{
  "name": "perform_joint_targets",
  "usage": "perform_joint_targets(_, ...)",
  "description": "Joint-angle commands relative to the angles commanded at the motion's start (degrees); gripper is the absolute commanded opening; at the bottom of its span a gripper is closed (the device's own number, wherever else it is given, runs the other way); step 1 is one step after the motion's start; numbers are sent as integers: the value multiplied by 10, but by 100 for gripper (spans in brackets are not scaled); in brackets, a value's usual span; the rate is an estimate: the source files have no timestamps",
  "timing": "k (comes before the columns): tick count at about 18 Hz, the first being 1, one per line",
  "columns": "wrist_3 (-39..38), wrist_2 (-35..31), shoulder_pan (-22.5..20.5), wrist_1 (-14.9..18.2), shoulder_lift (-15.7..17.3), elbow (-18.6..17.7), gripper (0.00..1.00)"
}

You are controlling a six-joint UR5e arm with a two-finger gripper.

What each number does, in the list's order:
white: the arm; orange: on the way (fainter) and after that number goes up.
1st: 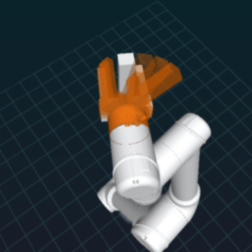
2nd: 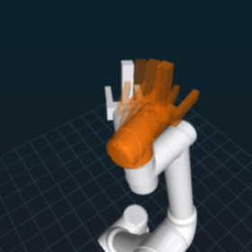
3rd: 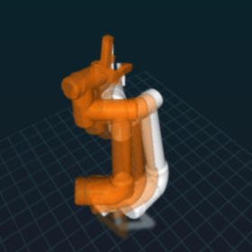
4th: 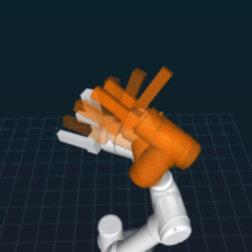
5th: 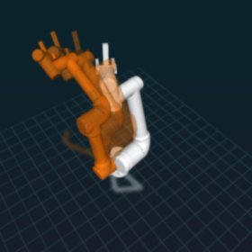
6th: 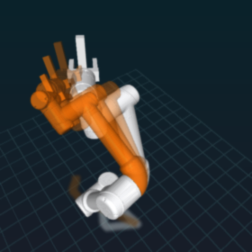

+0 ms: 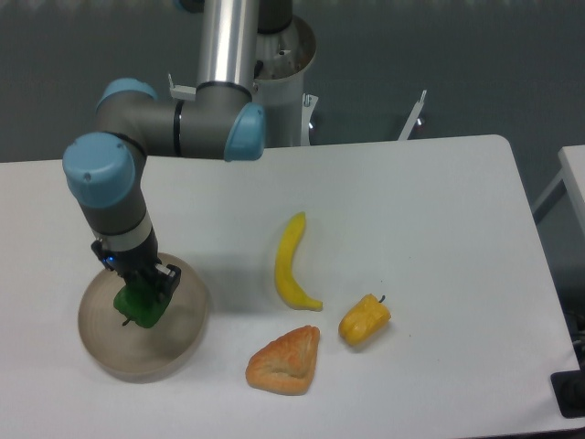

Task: Place the green pepper on the plate
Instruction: 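Lower the green pepper onto the plate and open the gripper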

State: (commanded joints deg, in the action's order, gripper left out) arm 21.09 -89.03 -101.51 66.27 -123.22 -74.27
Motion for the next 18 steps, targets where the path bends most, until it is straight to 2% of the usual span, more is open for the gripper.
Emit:
perform_joint_targets(5, 4, 0, 2, -18, -11, -6, 19)
perform_joint_targets(18, 70, 13, 3, -20, -22, -7, 19)
